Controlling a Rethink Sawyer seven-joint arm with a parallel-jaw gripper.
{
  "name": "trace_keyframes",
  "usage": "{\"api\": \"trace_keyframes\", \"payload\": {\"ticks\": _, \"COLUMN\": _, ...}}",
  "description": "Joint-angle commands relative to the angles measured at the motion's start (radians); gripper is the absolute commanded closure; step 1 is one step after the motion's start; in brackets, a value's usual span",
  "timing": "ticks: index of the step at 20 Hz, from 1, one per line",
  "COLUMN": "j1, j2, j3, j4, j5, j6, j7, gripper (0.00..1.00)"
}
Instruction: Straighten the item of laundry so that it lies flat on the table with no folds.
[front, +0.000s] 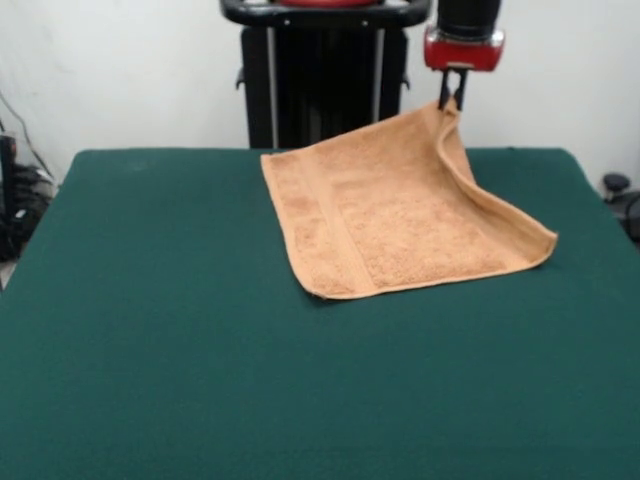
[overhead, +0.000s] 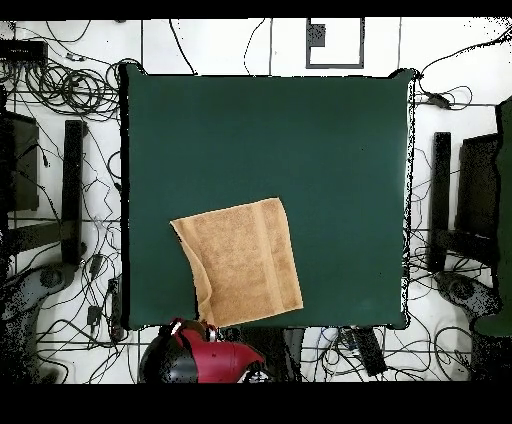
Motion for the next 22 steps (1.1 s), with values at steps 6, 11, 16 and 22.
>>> {"api": "trace_keyframes", "payload": {"ticks": 6, "j1": 0.028, "j2": 0.268, "j3": 0.106, "j4": -0.114, "j5": -0.024, "j6": -0.246, "j7": 0.211, "gripper": 1.00}}
{"api": "trace_keyframes", "payload": {"ticks": 11, "j1": -0.012, "j2": 0.283, "j3": 0.140, "j4": -0.100, "j5": -0.028, "j6": -0.237, "j7": 0.213, "gripper": 1.00}}
{"api": "trace_keyframes", "payload": {"ticks": 16, "j1": -0.041, "j2": 0.252, "j3": 0.145, "j4": -0.067, "j5": -0.038, "j6": -0.173, "j7": 0.182, "gripper": 1.00}}
{"api": "trace_keyframes", "payload": {"ticks": 22, "j1": -0.051, "j2": 0.236, "j3": 0.144, "j4": -0.085, "j5": -0.043, "j6": -0.134, "j7": 0.149, "gripper": 1.00}}
